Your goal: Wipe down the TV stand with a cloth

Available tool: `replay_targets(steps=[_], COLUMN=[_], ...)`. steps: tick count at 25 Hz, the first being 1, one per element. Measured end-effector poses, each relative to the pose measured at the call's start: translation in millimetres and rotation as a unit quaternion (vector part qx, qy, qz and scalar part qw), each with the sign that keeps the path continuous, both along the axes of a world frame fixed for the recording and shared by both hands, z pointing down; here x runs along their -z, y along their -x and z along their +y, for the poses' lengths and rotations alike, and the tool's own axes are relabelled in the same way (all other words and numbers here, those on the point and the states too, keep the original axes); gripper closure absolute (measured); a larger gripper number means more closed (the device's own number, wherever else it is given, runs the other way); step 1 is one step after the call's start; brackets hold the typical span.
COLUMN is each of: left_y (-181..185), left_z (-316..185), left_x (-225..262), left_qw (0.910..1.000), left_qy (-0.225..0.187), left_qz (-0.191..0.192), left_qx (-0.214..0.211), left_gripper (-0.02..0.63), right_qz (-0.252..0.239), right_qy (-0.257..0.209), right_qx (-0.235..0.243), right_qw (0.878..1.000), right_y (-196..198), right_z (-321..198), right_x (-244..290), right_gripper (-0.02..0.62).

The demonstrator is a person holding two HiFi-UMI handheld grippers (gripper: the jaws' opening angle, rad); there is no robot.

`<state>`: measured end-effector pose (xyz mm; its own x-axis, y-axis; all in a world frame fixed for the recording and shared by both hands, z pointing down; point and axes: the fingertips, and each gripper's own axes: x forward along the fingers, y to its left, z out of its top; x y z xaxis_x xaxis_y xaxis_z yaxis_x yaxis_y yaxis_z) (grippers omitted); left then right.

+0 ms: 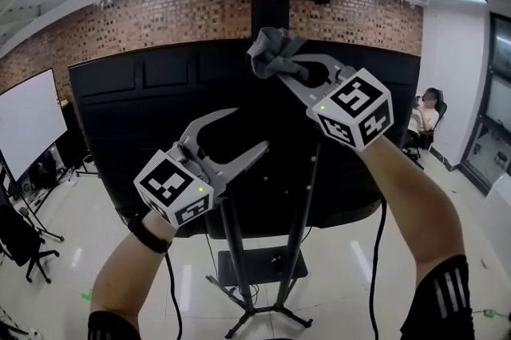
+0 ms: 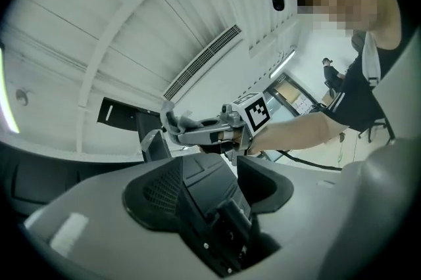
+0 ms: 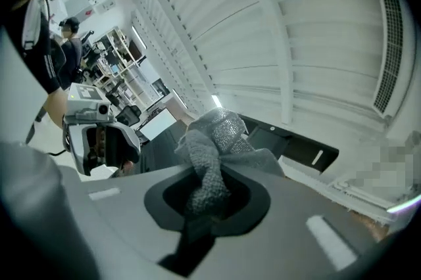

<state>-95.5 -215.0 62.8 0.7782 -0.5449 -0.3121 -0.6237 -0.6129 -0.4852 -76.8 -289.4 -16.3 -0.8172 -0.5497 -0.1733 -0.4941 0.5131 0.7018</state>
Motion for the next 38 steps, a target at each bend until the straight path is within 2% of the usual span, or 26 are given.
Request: replay_targets(steps=[4, 10, 14, 19, 24, 30, 33, 38], left_y=[7.6, 18.6, 24.3, 16.9, 12.2, 2.9, -1.0, 0.5], left_z=[-14.4, -34.5, -42.3, -40.5, -36.4, -32.3, -30.7, -28.6], left_x=[31.8, 55.0, 63.7, 41.7, 19.8, -21.9, -37.0, -61.1], left_qw=[0.9998, 0.9993, 0.9987, 0.999, 0.9986, 0.9984, 0.9981, 0.9964], left_qy=[0.006, 0.004, 0.016, 0.026, 0.042, 0.052, 0.059, 0.079], left_qz=[0.019, 0.03, 0.042, 0.032, 0.032, 0.023, 0.019, 0.028], left_qx=[0.006, 0.022, 0.024, 0.018, 0.004, 0.004, -0.002, -0.007], left_gripper=[0.322, 0.325, 0.325, 0.33, 0.331, 0.333, 0.333, 0.333], right_qz=[0.003, 0.008, 0.029, 0.045, 0.12, 0.161, 0.192, 0.259], right_qy=[0.002, -0.007, 0.002, 0.021, 0.002, 0.012, 0.001, -0.012], right_qx=[-0.03, -0.07, -0.094, -0.091, -0.119, -0.123, -0.135, -0.155], right_qw=[1.0, 0.997, 0.995, 0.995, 0.986, 0.979, 0.972, 0.953], right_y=[3.9, 9.1, 18.0, 22.0, 27.4, 29.1, 29.5, 33.3], right_z=[-27.5, -46.6, -57.8, -59.8, -62.1, -56.9, -58.8, -61.9], right_x=[38.9, 80.6, 83.6, 55.3, 10.8, -51.9, -78.0, -128.1], right_gripper=[0.565, 0.565, 0.565, 0.565, 0.565, 0.565, 0.565, 0.565])
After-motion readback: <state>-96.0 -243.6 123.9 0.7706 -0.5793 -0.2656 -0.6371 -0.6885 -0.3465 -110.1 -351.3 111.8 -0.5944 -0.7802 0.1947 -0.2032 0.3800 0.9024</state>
